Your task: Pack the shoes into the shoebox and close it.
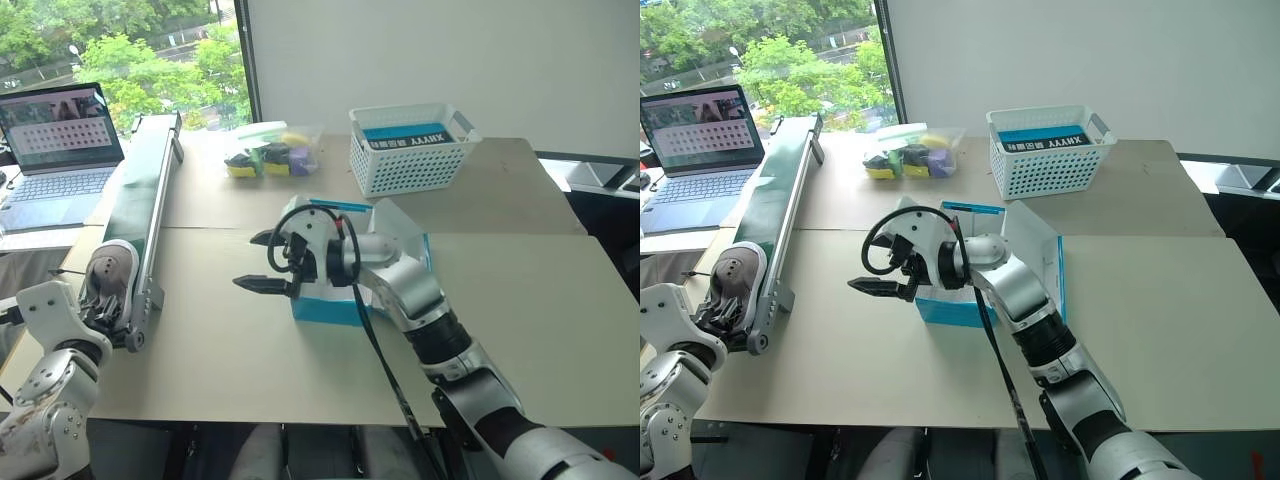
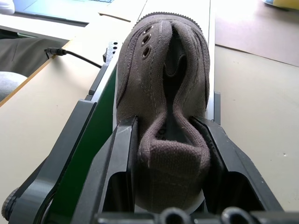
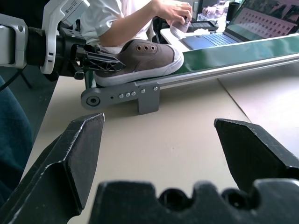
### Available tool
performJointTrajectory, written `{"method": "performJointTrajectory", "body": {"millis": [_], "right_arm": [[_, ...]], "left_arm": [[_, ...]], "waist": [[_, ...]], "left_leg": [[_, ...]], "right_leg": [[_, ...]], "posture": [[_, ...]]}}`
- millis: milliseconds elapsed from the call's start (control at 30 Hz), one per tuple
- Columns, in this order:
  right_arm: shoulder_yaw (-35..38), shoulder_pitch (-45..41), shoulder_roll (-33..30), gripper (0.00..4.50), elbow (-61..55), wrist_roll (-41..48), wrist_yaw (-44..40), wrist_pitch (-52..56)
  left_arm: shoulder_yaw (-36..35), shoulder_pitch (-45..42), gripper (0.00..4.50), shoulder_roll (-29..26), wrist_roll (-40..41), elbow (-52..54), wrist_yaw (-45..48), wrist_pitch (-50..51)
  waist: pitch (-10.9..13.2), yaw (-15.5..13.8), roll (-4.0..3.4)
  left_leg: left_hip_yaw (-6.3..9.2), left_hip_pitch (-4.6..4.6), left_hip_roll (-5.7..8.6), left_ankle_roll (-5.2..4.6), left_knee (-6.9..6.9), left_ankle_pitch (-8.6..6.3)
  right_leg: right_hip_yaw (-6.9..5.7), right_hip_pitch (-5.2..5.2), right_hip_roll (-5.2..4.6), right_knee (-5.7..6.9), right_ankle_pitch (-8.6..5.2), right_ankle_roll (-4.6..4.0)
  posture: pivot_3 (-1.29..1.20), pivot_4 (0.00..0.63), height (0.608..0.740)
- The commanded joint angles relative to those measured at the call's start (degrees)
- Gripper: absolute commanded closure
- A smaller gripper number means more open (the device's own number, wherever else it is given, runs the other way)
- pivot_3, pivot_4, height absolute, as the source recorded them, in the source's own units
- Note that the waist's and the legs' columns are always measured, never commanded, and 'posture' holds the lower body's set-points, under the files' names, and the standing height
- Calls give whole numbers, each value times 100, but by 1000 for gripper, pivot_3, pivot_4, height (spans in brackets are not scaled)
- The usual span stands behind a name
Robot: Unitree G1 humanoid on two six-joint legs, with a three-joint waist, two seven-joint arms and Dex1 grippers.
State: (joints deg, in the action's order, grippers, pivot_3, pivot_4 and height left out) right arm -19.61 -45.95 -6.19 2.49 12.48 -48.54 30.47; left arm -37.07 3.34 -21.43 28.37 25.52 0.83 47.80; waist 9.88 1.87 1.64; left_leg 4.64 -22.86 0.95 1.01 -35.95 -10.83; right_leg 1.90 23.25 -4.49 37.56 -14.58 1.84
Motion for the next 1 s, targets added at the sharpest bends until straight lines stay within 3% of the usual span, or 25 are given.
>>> {"method": "performJointTrajectory", "body": {"millis": [33,200,433,767,1000], "right_arm": [[127,-145,44,0,-95,82,41,-40],[135,-157,44,0,-49,56,84,-65],[133,-161,58,0,-35,61,140,-61],[358,-249,214,0,193,163,344,76],[733,-445,465,0,538,315,677,451]], "left_arm": [[21,-28,2696,19,29,42,-3,8],[60,3,2696,22,0,43,10,-5],[107,7,4457,-9,-54,79,68,-125],[474,-330,4491,260,-493,433,-220,-914],[1268,-650,4491,399,-1282,900,-439,-1795]], "waist": [[0,-1,0],[0,-1,0],[0,-3,0],[1,-58,2],[1,-66,13]], "left_leg": [[0,0,0,0,0,0],[0,0,0,0,0,0],[0,-2,0,0,1,0],[0,-3,0,0,1,0],[-1,-19,-1,8,5,-5]], "right_leg": [[0,0,0,0,0,0],[0,0,0,0,0,0],[0,1,0,-2,0,0],[0,1,0,-3,0,0],[0,9,1,-23,2,-2]], "posture": [[0,150,735],[0,150,735],[0,150,735],[0,150,735],[0,150,735]]}}
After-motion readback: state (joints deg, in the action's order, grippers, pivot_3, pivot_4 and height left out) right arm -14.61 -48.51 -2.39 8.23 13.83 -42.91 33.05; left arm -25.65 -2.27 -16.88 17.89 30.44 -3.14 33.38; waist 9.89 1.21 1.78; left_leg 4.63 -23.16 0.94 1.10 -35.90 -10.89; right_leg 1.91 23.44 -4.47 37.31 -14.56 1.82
